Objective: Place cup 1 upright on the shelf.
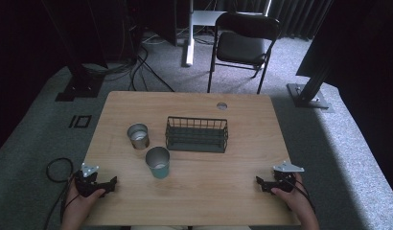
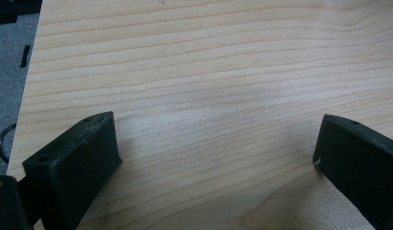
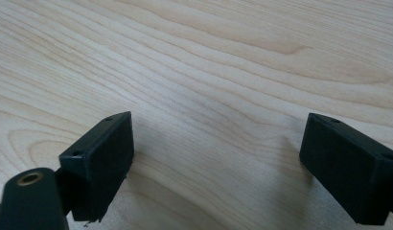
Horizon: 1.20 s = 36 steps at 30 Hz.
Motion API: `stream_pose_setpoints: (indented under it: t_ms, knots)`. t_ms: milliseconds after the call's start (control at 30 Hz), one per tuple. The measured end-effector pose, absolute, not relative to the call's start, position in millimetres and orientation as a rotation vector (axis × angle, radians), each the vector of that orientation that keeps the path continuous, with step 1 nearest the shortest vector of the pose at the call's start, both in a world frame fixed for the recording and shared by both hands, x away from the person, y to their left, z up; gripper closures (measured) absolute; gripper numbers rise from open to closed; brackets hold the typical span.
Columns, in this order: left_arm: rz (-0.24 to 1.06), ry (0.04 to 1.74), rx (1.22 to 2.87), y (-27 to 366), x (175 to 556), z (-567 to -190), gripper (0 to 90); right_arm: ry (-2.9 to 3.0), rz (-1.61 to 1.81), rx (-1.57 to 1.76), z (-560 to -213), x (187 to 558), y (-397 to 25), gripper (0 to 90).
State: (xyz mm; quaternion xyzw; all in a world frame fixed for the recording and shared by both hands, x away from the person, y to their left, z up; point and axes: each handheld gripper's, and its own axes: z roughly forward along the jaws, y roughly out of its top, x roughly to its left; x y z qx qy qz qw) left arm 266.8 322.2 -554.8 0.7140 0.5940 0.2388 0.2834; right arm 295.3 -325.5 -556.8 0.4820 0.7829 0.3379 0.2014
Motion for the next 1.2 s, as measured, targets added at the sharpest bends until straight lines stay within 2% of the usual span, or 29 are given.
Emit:
stream_pose_setpoints:
  t_ms: [1200]
  knots:
    - [0.627, 1.555, 1.935, 325, 266, -555, 2.3, 2.24, 0.988, 1.277, -554, 298, -313, 11.5]
